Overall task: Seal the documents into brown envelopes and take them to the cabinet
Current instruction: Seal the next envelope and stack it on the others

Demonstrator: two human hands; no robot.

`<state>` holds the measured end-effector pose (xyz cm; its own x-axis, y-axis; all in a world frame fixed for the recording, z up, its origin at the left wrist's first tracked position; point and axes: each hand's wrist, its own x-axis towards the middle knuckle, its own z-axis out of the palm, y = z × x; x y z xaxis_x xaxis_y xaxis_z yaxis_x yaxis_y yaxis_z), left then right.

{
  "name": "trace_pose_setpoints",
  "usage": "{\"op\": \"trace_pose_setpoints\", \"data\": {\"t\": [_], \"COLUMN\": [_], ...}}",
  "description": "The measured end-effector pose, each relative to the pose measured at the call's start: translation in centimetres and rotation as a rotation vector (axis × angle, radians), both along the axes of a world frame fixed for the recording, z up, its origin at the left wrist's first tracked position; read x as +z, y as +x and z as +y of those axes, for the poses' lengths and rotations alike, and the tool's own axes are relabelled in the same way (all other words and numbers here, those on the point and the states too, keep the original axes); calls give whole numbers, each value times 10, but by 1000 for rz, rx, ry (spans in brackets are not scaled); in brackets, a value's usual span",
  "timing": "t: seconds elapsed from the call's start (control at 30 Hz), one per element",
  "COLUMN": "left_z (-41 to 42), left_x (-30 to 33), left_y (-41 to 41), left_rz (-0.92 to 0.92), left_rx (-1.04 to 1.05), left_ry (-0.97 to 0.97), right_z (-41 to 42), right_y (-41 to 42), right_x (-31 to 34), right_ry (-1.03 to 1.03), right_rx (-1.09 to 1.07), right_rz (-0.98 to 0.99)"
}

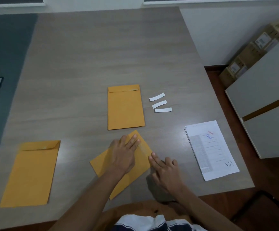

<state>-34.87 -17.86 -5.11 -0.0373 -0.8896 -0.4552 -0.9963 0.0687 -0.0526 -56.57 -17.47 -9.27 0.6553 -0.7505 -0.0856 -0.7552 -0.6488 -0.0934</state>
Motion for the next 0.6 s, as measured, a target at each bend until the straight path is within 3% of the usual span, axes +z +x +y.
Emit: {"op": "trace_pose_setpoints", "data": {"t": [0.17, 0.6], "left_z": [16, 11], "left_x": [-4, -12], "left_y": [-20, -2], "left_rz": [90, 53], "left_rx": [-229, 125], "left_ry": [-30, -60], "right_z": [0, 3], "right_y": [0, 0], "right_x": [4, -6], "right_ry": [-42, -113], "right_rx": [9, 18], "right_rz": [18, -55]}}
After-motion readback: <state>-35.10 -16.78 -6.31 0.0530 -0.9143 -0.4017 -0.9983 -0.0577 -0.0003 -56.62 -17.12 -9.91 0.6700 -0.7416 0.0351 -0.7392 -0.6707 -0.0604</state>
